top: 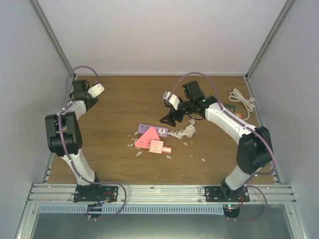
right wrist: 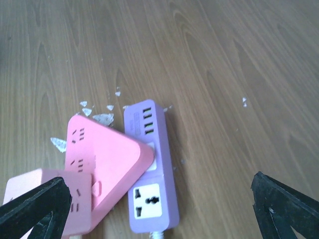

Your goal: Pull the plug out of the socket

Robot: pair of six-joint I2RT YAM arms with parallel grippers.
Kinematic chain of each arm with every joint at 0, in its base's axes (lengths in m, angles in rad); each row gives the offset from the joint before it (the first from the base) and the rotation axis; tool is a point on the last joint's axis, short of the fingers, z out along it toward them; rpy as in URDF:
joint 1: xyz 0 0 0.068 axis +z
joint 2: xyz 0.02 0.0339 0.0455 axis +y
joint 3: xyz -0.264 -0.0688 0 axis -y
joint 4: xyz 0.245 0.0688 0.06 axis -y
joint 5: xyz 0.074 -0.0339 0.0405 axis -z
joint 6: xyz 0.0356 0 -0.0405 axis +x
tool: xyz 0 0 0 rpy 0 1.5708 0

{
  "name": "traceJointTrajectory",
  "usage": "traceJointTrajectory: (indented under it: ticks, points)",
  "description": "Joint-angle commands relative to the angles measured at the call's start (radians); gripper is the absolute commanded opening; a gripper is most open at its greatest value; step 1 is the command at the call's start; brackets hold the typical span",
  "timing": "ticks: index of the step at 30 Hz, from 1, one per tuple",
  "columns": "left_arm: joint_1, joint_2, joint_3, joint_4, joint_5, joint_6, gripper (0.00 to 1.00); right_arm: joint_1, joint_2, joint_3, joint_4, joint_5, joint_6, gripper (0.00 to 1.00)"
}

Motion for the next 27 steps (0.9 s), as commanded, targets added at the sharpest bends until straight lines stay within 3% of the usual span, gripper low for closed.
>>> traceJointTrajectory:
  ticks: [1,13,22,27]
  points:
    - [0.001,0.067,0.050,0.136,-0.116,0.033,0.16,-0.007,-0.080,-0.065,-0.007,-0.010,-0.024,1.00]
    - [-0.016,0.200,0.066,0.183,-0.166,0.040,0.20,-0.010,-0.166,-0.177,0.015,0.002,-0.029,1.00]
    - [-0.028,0.188,0.101,0.037,-0.056,-0.041,0.47,-0.010,-0.160,-0.168,-0.004,-0.006,-0.047,1.00]
    - [-0.028,0.155,0.109,-0.040,0.022,-0.045,0.57,-0.009,-0.167,-0.166,-0.018,-0.010,-0.069,1.00]
